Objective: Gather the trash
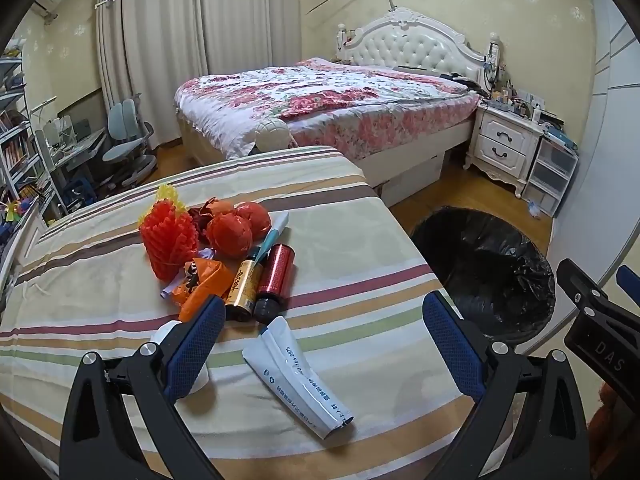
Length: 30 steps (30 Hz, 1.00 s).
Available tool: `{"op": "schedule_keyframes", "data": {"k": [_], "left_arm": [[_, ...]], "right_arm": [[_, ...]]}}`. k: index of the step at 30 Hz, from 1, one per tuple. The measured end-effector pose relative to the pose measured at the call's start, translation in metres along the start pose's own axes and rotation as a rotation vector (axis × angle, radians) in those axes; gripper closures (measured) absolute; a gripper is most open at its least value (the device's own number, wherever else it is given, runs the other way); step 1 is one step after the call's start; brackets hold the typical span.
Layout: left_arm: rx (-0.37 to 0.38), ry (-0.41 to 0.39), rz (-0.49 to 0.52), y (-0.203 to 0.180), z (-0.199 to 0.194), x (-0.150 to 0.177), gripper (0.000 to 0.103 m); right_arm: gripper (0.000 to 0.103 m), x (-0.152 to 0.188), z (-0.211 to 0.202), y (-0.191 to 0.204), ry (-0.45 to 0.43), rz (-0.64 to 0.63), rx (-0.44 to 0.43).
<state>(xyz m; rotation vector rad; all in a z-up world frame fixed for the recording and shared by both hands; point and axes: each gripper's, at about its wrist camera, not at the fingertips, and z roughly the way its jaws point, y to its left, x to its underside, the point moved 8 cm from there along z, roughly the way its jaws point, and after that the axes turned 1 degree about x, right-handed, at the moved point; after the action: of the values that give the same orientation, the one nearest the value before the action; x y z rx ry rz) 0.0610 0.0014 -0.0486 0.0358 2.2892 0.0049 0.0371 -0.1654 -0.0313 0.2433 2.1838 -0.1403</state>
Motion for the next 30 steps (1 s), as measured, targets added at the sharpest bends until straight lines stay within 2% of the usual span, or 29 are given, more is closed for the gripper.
{"op": "schedule_keyframes", "data": {"k": [30], "left_arm": [[-0.002, 0.003, 0.002, -0.0012, 0.0017, 0.0011, 0.007]], "right_arm": [[0.004, 0.0042, 0.0058, -0.0062, 0.006, -0.001, 0.001]]}}
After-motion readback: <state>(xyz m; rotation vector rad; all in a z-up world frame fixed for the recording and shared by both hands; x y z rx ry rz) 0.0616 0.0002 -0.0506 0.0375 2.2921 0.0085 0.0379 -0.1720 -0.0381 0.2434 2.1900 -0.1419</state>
